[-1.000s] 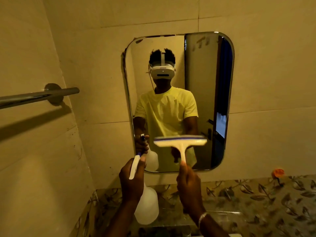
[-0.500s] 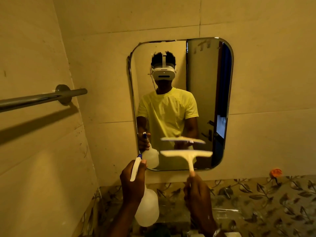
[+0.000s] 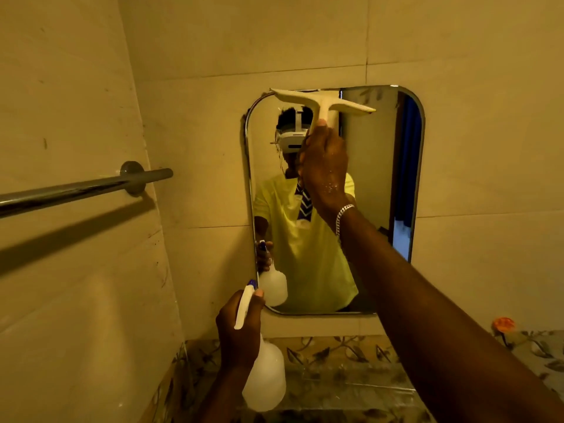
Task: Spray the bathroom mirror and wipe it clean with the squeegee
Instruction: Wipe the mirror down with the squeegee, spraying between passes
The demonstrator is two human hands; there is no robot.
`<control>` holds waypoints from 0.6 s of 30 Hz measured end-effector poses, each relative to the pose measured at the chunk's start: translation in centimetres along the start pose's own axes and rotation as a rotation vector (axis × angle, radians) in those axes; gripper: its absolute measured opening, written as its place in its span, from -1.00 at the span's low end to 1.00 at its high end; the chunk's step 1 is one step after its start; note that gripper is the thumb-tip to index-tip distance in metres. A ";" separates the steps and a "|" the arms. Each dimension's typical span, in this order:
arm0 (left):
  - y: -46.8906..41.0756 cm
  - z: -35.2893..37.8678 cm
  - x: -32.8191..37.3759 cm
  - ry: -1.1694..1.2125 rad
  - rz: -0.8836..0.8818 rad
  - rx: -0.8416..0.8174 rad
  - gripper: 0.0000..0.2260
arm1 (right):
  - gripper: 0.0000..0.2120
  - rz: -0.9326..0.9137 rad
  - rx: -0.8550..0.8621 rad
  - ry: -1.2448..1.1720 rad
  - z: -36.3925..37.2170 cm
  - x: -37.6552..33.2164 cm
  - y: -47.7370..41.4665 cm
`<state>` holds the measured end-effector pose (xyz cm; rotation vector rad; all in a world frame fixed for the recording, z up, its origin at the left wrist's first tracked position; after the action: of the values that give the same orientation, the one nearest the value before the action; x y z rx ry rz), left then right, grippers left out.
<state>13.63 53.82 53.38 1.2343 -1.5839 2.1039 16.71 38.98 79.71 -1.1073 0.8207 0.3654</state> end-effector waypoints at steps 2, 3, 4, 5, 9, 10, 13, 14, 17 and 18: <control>-0.2 -0.4 -0.2 0.000 0.010 0.007 -0.75 | -0.61 -0.022 -0.010 0.034 1.9 0.2 0.6; -0.3 -0.6 -0.3 -0.003 0.012 0.002 -0.74 | -0.62 -0.037 -0.025 0.047 2.8 0.4 1.2; -0.4 -0.8 -0.6 -0.007 0.005 -0.006 -0.72 | -0.62 -0.044 -0.045 0.063 3.6 0.9 1.9; -0.4 -0.9 -0.9 -0.008 -0.003 -0.014 -0.71 | -0.61 -0.049 -0.067 0.087 4.3 1.6 2.8; -0.6 -1.5 -1.9 -0.013 -0.013 -0.018 -0.72 | -0.69 -0.058 -0.170 0.087 4.1 7.1 7.9; -0.6 -1.6 -2.0 -0.014 -0.009 -0.019 -0.77 | -0.69 -0.033 -0.188 0.073 3.4 9.0 9.7; -0.5 -1.6 -2.3 -0.038 -0.006 -0.009 -0.80 | -0.67 0.058 -0.211 0.079 0.6 14.8 15.8; -0.4 -1.6 -2.3 -0.044 -0.015 -0.005 -0.77 | -0.65 0.092 -0.215 0.097 -0.5 16.7 17.9; 0.0 -1.5 -2.4 -0.046 -0.040 -0.028 -0.71 | -0.50 0.248 -0.257 0.244 -4.3 21.8 24.3; 0.2 -1.5 -2.4 -0.045 -0.047 -0.036 -0.72 | -0.45 0.295 -0.269 0.303 -5.4 23.4 26.0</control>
<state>14.26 55.76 51.45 1.3028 -1.5890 2.0236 13.44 42.23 44.60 -1.3131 1.2369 0.5758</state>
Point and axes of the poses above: each hand's wrist, its own y-axis away from the middle knuckle, its own z-axis out of the palm, x = y × z, the point moved 1 cm from there along -y, towards the middle knuckle
